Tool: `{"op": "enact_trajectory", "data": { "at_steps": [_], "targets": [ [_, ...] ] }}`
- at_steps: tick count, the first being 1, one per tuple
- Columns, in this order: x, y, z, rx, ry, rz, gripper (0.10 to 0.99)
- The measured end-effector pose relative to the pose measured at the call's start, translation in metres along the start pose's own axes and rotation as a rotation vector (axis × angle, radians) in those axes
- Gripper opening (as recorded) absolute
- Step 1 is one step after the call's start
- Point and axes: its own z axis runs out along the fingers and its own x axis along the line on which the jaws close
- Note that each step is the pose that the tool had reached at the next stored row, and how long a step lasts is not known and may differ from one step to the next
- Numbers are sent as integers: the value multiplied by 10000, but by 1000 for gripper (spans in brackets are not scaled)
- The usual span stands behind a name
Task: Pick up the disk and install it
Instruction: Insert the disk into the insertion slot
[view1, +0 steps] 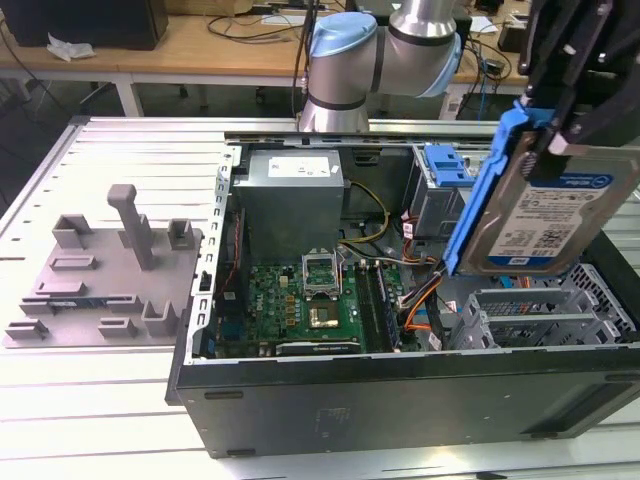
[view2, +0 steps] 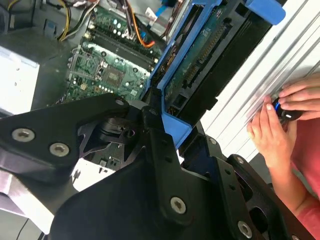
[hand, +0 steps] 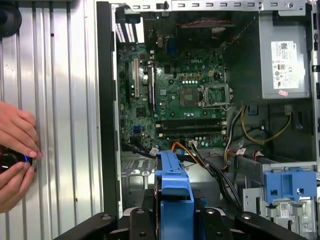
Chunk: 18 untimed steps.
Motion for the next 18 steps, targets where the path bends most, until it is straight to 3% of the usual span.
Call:
{"op": "enact_trajectory", "data": {
  "at_steps": [3, 7, 12, 18],
  "targets": [
    [-7, -158, -2, 0, 0, 1, 369],
    [-11, -260, -2, 0, -1, 0, 369],
    [-14, -328, 2, 0, 3, 0, 369],
    [-14, -332, 5, 0, 6, -19, 369]
  ]
}}
